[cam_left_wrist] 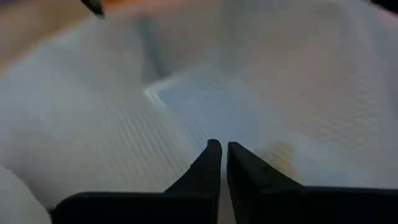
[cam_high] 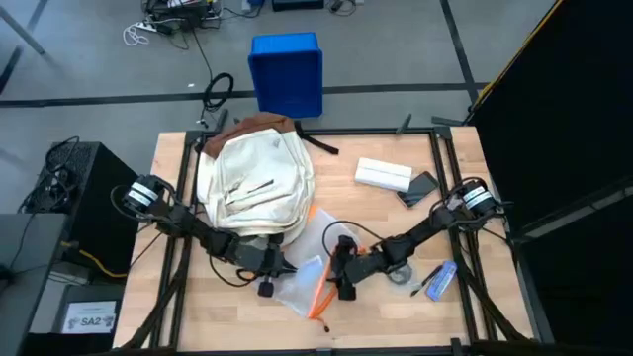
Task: Unpack backpack
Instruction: Remove the playing card box from the zip bag
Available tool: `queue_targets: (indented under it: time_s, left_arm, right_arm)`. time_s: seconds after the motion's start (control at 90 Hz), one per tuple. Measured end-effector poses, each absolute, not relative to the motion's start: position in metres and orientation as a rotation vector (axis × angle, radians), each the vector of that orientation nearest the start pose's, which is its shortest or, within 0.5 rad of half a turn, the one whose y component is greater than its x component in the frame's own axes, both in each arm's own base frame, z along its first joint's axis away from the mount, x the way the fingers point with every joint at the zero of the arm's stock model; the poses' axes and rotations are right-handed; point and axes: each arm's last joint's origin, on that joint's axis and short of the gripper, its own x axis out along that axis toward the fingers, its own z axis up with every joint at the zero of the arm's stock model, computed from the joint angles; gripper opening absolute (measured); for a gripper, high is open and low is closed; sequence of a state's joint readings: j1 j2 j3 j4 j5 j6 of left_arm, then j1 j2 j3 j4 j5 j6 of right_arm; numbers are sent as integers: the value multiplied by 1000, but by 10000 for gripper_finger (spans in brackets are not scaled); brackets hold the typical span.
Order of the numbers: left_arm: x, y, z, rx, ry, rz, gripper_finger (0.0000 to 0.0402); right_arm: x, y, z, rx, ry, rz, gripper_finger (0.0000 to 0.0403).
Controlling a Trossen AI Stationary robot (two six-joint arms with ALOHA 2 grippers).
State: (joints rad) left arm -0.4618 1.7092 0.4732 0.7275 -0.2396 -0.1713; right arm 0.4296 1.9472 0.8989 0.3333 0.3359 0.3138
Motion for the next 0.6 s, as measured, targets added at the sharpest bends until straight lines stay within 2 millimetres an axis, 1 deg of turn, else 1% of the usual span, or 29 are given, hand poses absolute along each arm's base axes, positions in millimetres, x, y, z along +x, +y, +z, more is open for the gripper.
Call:
queue_targets:
  time_s: [0.222,0.478,0.6]
  left_arm:
    - [250,-118,105,-40,527,-209,0]
    - [254,-110,105,-48,525,-183,0]
    - [256,-104,105,-34,521,-169,0]
  right_arm:
    - [340,137,108,-45,619,13,283]
    - [345,130,110,-12,613,75,304]
    - [346,127,111,-26,608,94,310]
